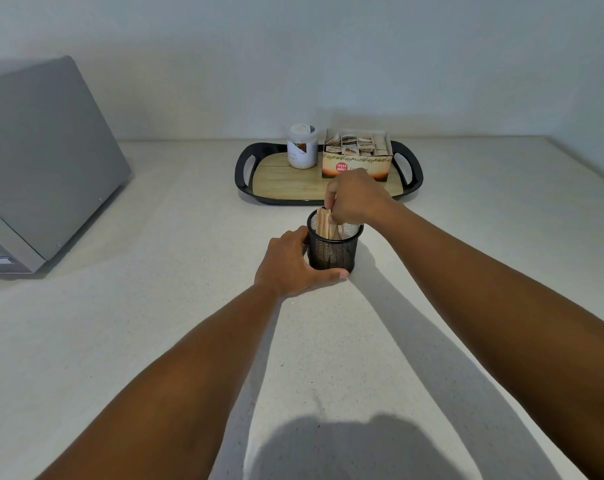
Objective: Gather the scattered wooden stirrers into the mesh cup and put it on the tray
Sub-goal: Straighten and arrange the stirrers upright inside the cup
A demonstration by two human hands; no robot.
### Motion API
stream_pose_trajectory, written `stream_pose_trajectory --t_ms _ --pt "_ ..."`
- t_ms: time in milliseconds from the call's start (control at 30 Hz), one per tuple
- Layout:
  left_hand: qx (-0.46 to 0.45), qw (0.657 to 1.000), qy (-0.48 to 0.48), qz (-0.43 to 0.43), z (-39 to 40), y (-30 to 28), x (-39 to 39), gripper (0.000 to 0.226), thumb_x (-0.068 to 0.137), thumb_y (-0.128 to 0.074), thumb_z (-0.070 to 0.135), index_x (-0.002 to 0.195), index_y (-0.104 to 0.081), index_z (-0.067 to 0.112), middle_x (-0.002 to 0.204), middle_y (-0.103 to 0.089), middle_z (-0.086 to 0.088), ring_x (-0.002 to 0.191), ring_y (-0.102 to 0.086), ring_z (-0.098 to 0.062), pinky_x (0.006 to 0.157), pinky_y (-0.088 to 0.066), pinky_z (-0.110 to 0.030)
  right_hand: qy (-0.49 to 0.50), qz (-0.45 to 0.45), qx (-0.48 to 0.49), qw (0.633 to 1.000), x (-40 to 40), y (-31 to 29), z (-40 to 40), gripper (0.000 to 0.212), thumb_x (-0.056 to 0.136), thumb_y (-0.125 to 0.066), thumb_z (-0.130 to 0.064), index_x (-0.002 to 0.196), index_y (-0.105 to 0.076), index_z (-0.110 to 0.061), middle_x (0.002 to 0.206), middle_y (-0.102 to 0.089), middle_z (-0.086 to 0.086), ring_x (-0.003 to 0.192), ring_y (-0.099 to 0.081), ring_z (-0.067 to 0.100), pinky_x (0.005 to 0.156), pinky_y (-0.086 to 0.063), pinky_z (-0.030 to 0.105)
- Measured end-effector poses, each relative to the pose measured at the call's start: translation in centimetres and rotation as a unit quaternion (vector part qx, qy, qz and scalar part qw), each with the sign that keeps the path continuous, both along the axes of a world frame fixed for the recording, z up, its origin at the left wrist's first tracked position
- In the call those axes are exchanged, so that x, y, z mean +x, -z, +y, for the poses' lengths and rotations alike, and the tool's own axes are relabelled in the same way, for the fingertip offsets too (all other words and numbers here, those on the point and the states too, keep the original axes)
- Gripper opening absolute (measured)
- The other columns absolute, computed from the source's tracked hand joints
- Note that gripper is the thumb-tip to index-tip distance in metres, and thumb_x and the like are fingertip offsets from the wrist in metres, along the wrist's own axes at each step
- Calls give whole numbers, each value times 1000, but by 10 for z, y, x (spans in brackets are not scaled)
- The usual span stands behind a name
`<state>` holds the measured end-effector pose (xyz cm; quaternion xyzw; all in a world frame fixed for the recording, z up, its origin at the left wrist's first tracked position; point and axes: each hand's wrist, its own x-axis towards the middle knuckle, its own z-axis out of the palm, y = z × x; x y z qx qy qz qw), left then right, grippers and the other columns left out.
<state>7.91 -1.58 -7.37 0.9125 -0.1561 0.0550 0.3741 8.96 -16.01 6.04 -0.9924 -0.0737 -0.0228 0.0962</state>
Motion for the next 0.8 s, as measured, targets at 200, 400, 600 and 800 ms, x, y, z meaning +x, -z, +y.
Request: stream_pose_trajectory --t_ms 200,400,600,800 --pt "-5 1000 2 -5 0 0 0 108 47 -67 94 135 -47 36 125 -64 14 110 -63 -12 84 -62 -31 -8 -23 -23 999 -3 2 2 41 78 -80 -25 113 -66 -7 113 -66 8 108 -59 24 90 -53 36" --pt "-9 1000 6 -16 1 -1 -2 103 50 -70 90 135 -48 34 124 -66 13 106 -64 -8 83 -60 -24 25 -57 -10 998 -3 15 5 29 80 -74 -8 108 -65 -10 106 -65 11 93 -63 25 69 -48 30" --pt "-1 1000 3 -12 1 -1 -1 109 48 -66 94 136 -48 33 125 -65 13 108 -63 -10 86 -61 -30 33 -50 30 998 7 5 -3 31 78 -77 -12 106 -66 -6 108 -64 11 97 -61 22 69 -46 27" --pt "7 1000 -1 0 1 -2 -1 113 47 -64 96 139 -45 34 131 -63 10 113 -62 -13 89 -59 -30 34 -45 50 997 9 3 -5 32 76 -76 -8 107 -68 -7 106 -67 10 97 -63 22 74 -52 29"
